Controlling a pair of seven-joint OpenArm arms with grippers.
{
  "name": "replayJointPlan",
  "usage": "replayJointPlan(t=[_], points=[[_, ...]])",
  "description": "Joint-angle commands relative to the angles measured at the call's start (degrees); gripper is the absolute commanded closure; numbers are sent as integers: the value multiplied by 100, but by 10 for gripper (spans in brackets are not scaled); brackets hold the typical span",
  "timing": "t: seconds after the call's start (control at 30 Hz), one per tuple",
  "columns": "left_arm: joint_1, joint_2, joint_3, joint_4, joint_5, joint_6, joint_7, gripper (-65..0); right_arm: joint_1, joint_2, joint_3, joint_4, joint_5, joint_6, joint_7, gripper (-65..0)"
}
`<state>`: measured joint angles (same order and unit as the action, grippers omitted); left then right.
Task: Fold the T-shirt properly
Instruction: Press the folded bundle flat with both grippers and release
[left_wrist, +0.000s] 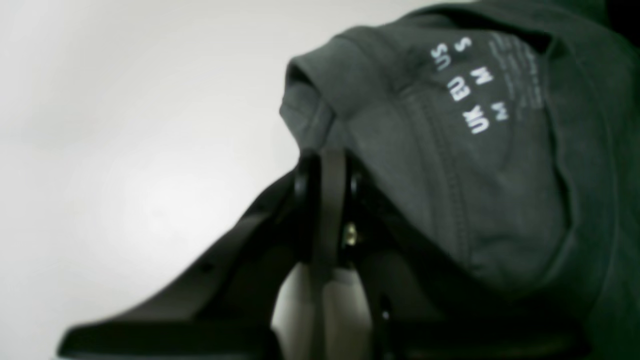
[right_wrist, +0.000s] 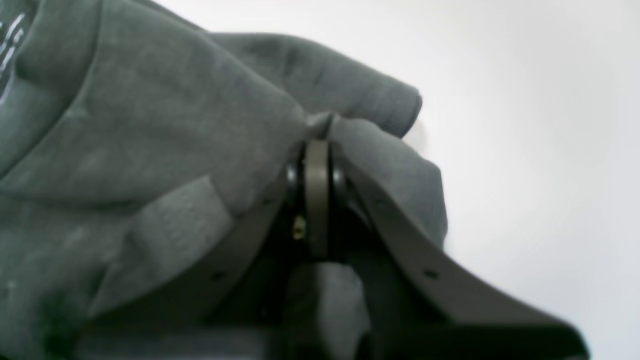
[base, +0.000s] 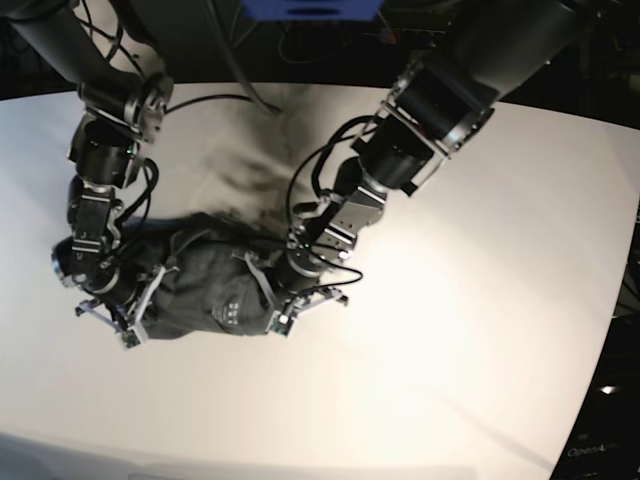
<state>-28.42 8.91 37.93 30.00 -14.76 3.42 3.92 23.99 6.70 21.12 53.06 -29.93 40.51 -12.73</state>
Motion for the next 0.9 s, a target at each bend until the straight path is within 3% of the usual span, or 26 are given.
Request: replayJointPlan(t=[0.0, 0.27, 0.43, 0.73, 0.87], points=[[113, -60, 9, -94, -5, 5, 869, -27, 146, 99, 55, -27, -79, -51, -15, 0], [122, -60, 0, -94, -5, 5, 869, -27, 120, 99, 46, 9, -88, -51, 73, 0], [139, -60, 0, -94, -14, 5, 869, -27, -179, 38, 11, 1020, -97, -51, -32, 0], [157, -60, 0, -77, -14, 5, 869, -27, -1067, -428, -499, 3024, -97, -51, -67, 0], [297, -69, 0, -33, -14, 5, 869, -27, -1234, -393, -482, 3288, -106, -51, -76, 0]])
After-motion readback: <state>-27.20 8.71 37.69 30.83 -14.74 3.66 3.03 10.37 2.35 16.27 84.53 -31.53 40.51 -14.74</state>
